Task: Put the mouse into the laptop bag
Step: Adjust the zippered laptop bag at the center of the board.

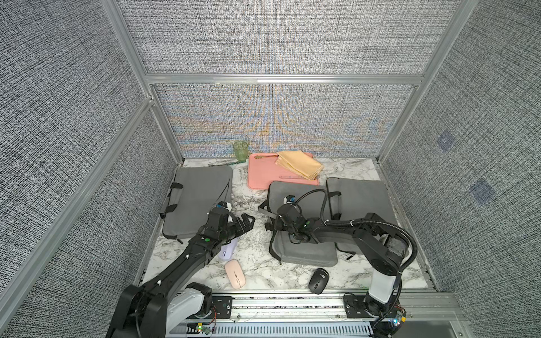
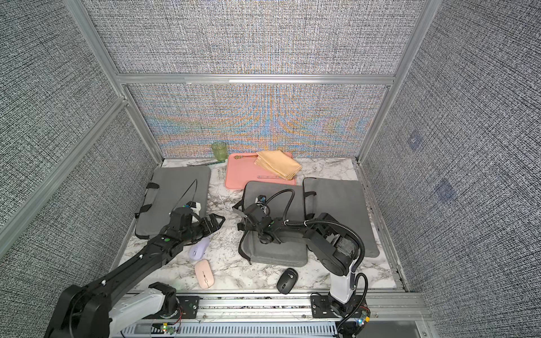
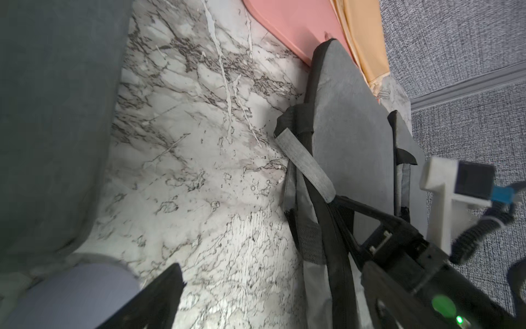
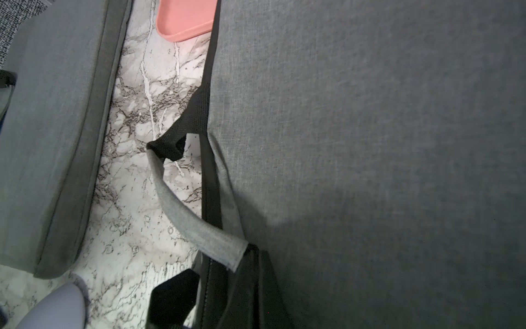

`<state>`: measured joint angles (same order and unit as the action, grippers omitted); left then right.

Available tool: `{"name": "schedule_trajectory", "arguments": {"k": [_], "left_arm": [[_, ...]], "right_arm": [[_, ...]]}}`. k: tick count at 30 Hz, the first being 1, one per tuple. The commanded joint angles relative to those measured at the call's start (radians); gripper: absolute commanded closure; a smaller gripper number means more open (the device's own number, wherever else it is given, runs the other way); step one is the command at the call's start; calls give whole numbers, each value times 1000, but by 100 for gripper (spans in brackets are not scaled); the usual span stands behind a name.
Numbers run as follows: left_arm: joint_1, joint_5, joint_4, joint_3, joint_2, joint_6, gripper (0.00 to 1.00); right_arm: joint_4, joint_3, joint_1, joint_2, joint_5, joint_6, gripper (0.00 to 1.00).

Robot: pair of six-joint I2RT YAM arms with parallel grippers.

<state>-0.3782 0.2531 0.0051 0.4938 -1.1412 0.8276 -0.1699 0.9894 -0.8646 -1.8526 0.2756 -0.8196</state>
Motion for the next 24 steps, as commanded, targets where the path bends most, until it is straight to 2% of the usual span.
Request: {"name": "schedule_trajectory", "arguments": {"k": [1,4,7,10,13,16,18,20,22,23,24], "left_arm": [[-15,11,135,66,-146,33,2],[-39,16,155,165,-306,37,3],[-59,8,190,249,-427,50,9],[-85,-31,154,346,-513,41,9],[-106,-9,154,426,-598,42,12],[-123,4,142,493,-659,45,16],[-135,8,152,515,-681,50,25],[-143,10,152,544,-698,48,41],[-149,20,143,572,-709,45,61],[-152,26,138,582,-708,46,69],[-157,23,132,587,-704,47,72]], "right_arm": [[73,-41,8,4,102,-22,91],[48,-76,10,19,119,-33,88],[45,-87,10,19,125,-33,87],[30,-99,12,15,127,-35,87],[23,-103,13,19,128,-30,87],[18,-111,13,27,125,-24,82],[8,-129,13,37,126,-25,78],[-20,-153,12,55,125,-17,73],[-48,-177,11,71,120,-5,72],[-67,-189,9,79,119,3,71],[-79,-199,7,84,120,12,71]]}}
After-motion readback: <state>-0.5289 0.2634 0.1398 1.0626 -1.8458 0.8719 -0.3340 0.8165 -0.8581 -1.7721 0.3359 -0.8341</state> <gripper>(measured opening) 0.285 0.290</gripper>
